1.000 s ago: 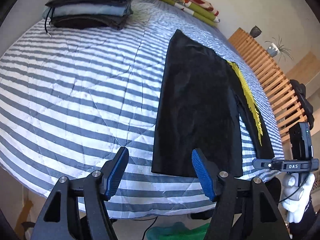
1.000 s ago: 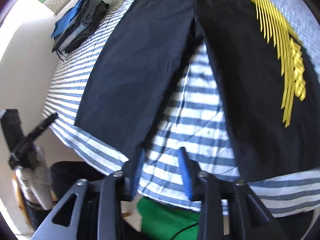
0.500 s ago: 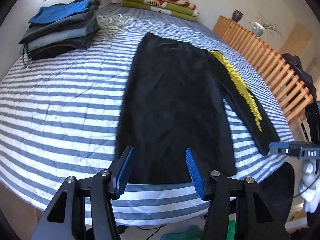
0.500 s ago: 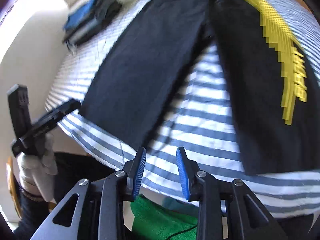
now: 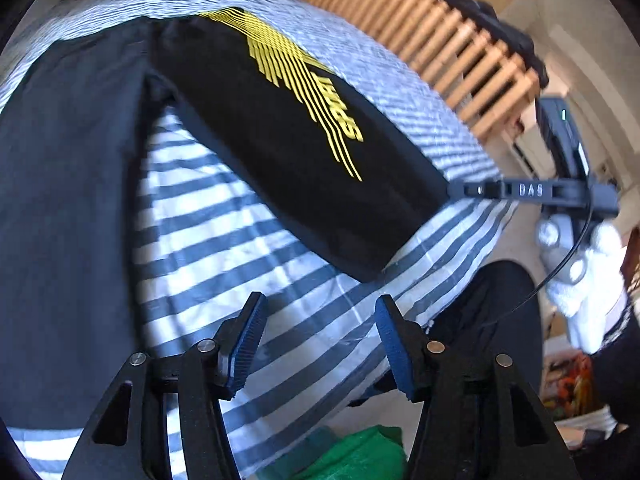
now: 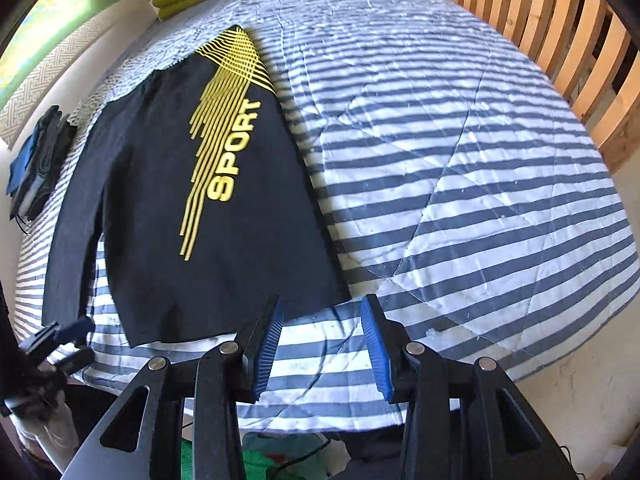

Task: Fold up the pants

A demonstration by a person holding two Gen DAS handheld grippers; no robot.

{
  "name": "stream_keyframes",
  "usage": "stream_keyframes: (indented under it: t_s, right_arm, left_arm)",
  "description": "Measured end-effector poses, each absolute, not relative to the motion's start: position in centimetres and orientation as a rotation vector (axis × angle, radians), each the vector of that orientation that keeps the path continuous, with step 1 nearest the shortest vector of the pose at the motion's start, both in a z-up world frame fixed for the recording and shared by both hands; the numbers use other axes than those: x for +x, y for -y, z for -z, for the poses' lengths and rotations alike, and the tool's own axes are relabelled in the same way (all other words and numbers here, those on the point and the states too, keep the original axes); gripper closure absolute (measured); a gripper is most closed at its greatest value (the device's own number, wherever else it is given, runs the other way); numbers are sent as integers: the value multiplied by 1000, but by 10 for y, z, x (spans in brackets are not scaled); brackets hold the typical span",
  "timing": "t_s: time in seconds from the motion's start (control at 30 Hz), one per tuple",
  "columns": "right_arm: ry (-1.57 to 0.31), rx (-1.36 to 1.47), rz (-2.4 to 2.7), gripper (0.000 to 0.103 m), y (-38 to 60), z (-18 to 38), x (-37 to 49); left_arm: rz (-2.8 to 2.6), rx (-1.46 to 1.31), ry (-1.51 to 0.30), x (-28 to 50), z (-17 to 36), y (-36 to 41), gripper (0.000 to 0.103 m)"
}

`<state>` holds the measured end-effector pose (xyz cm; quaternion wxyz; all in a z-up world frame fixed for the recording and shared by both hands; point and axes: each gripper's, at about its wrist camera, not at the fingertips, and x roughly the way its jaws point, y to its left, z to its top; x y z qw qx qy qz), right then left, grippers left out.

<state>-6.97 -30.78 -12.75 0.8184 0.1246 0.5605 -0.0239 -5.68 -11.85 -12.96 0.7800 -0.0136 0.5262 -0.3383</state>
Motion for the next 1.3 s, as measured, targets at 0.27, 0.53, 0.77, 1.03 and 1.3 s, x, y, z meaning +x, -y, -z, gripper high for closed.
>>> stream_keyframes:
  t_s: [0.27,0.53,0.77,1.03,1.3]
  right_arm:
    - [-1220,238,56,89,315,144,-50]
    - [-1184,524,30,101,354,128,-31]
    - [-1151,542,65,101,372,120,-18]
    - [-1208,537,43,101,364,131,-20]
    - [-1188,535,-43,101,343,117,-60]
  left_arm:
    - [730,131,-1079,-65,126,157,35]
    - [713,230,-1057,-54,129,182,35]
    - [677,244,-1072,-34,133,208,36]
    - [665,179,-1108,-40,114,181,96]
    - [663,191,-1123,-63,108,146,89]
